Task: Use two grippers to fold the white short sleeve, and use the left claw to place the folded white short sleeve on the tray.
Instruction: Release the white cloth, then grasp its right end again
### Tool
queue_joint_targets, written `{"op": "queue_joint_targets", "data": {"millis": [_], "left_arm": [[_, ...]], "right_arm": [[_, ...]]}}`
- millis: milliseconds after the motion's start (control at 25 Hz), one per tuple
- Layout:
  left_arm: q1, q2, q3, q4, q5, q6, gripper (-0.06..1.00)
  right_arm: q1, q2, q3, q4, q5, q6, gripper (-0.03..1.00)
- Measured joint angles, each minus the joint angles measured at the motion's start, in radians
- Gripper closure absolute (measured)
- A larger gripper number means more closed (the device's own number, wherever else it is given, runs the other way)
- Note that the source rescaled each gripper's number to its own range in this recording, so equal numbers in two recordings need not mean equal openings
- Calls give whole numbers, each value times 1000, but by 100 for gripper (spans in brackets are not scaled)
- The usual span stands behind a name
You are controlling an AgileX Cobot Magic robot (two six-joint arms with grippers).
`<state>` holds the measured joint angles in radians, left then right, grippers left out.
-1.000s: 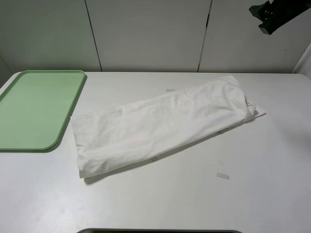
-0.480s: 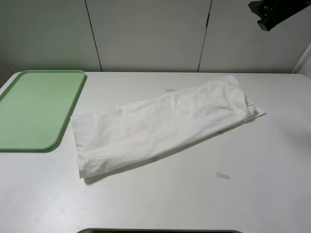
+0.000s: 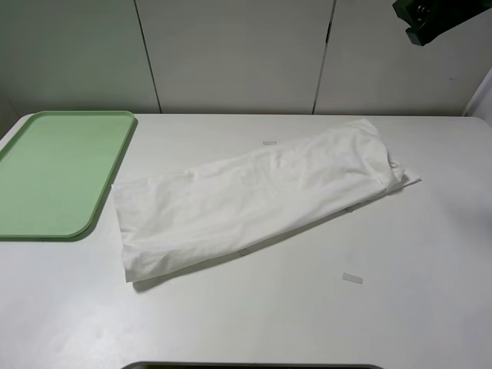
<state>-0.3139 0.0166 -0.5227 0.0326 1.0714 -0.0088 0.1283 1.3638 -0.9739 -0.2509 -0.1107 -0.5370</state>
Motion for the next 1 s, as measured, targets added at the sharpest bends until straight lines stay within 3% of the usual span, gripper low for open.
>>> {"op": "queue_joint_targets", "data": {"millis": [640,1000], "left_arm": [[3,0,41,-5,-2,1,-6],[115,0,41,-5,-3,1,-6]], "right_arm": [[0,0,0,57,28,18,0],[0,0,0,59,24,33,0]]}}
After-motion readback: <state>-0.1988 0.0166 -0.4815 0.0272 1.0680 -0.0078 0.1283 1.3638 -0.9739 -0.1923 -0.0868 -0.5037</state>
